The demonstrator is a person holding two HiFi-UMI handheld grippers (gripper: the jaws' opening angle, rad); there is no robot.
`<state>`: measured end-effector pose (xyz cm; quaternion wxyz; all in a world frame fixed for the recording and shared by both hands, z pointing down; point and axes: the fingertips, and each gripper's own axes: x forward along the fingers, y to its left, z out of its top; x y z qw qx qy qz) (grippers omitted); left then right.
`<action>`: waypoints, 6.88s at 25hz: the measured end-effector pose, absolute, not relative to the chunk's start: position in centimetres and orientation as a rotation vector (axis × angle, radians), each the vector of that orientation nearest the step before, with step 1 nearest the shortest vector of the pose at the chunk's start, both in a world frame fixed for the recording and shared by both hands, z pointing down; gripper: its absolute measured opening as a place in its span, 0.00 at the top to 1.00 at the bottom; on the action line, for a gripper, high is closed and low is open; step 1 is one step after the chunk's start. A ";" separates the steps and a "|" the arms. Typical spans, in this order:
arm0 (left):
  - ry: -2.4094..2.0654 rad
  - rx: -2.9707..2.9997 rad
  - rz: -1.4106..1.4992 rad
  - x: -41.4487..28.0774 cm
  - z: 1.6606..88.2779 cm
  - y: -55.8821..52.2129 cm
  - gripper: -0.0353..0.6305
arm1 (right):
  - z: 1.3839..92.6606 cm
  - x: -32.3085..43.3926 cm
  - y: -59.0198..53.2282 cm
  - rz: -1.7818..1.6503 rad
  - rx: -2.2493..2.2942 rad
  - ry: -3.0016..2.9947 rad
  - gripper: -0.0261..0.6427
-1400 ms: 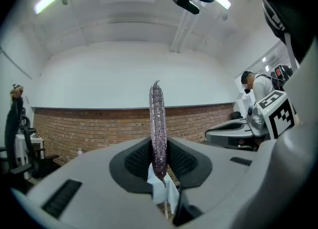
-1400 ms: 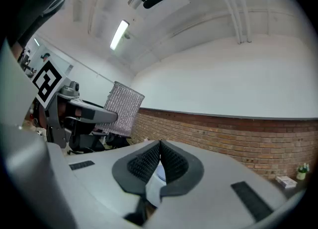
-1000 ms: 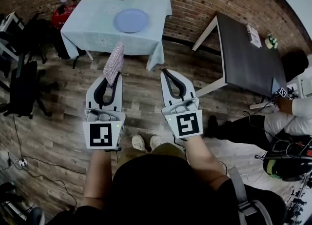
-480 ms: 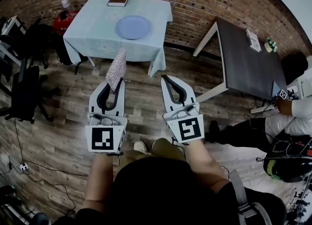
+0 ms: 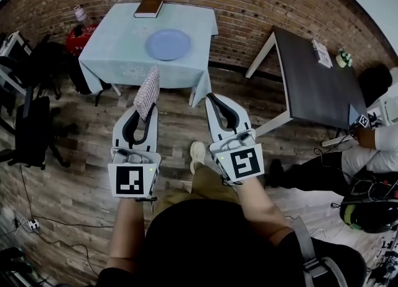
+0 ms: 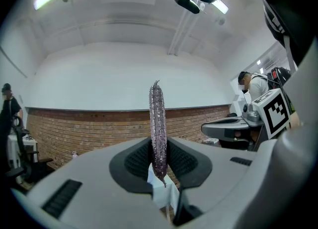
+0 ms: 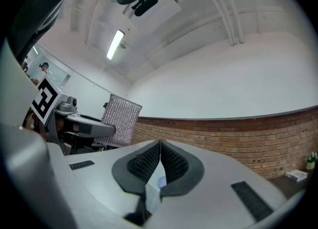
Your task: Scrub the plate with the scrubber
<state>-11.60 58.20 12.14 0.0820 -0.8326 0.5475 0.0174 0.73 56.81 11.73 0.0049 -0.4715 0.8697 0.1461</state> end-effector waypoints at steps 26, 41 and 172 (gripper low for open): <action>1.888 -2.425 -0.004 -11.7 13.8 24.5 0.82 | 12.8 1.6 21.0 0.400 -1.319 2.897 0.91; 1.920 -2.431 -0.135 -9.2 14.2 8.9 0.82 | 13.9 2.0 3.5 0.298 -1.218 2.915 0.91; 1.579 -2.683 -1.399 -16.4 43.6 -11.5 0.82 | 46.6 2.7 -5.3 -1.182 -1.574 2.867 0.86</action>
